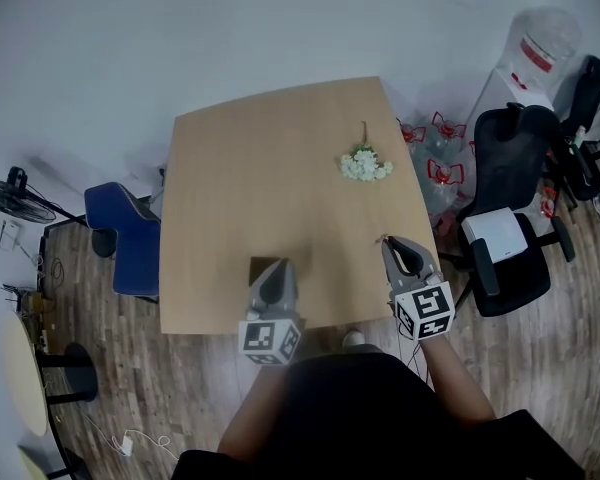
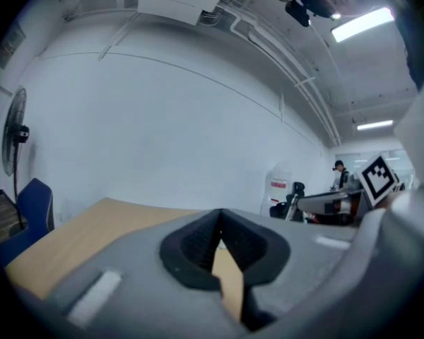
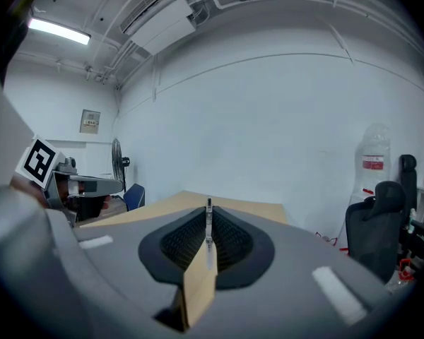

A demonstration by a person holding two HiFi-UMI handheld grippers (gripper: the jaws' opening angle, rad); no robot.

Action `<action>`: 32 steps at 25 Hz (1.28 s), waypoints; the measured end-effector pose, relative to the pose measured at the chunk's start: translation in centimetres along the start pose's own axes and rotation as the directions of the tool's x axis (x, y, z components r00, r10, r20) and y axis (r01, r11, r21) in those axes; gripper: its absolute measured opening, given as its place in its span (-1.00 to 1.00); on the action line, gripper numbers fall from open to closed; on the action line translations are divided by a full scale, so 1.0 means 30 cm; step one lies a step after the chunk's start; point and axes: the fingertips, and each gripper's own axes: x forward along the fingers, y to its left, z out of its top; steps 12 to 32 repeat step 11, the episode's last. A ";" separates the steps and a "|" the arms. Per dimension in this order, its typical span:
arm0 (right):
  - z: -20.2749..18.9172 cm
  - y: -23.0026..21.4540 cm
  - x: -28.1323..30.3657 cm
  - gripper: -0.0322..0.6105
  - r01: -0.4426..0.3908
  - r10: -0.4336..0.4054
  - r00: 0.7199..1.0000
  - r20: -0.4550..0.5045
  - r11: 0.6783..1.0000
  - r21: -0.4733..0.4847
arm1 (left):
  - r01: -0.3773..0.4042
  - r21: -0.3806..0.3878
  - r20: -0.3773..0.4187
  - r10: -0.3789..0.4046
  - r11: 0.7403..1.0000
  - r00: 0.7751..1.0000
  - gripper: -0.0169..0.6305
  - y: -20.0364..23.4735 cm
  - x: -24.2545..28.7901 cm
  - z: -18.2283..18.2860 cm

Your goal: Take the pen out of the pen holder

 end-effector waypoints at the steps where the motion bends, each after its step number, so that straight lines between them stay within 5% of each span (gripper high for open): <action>1: 0.000 -0.005 0.001 -0.81 -0.001 0.001 1.000 0.000 1.000 0.000 | 0.000 -0.002 -0.001 0.000 1.000 1.000 -0.94 -0.007 0.005 -0.005; 32: -0.016 -0.027 0.007 -0.81 -0.023 0.022 1.000 -0.011 1.000 -0.012 | 0.007 0.003 0.001 -0.007 1.000 1.000 -0.94 -0.049 0.029 -0.005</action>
